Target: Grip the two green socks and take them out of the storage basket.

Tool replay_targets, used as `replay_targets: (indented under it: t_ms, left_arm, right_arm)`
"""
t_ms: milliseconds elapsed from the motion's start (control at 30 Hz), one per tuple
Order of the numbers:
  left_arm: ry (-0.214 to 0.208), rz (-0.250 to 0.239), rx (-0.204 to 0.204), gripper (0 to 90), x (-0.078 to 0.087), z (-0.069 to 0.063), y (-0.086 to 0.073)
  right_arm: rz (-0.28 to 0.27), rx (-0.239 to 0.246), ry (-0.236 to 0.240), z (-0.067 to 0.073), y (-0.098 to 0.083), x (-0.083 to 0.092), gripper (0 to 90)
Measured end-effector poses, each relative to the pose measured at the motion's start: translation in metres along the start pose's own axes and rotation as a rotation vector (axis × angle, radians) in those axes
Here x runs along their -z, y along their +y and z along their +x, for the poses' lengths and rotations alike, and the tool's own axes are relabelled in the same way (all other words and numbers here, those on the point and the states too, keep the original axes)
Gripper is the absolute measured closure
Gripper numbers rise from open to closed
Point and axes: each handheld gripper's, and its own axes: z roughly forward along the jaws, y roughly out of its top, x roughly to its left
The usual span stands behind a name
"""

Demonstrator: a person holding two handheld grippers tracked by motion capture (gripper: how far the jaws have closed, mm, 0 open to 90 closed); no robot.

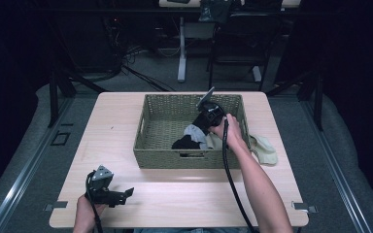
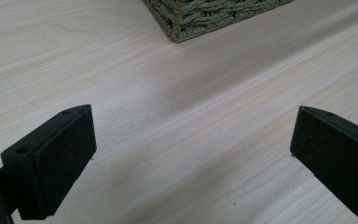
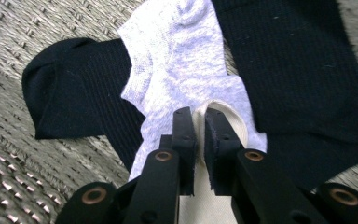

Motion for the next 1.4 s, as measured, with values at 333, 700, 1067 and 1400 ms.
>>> replay_targets:
  t_ms: [333, 700, 1067, 1400]
  left_arm:
    - [0.000, 0.003, -0.005, 0.2, -0.001, 0.000, 0.001]
    - [0.000, 0.001, 0.003, 0.3, -0.002, 0.001, 0.002]
    - [-0.002, 0.001, -0.004, 0.2, -0.003, -0.001, 0.003]
    - [0.002, -0.002, -0.003, 0.3, -0.001, 0.000, 0.001]
  right_arm:
    - [-0.030, 0.037, -0.025, 0.007, -0.004, 0.037, 85.1]
    - [-0.095, 0.056, -0.019, 0.013, -0.008, 0.077, 85.1]
    - [-0.137, 0.059, -0.009, 0.014, -0.014, 0.111, 85.2]
    - [-0.184, 0.064, -0.015, 0.017, -0.018, 0.141, 85.2]
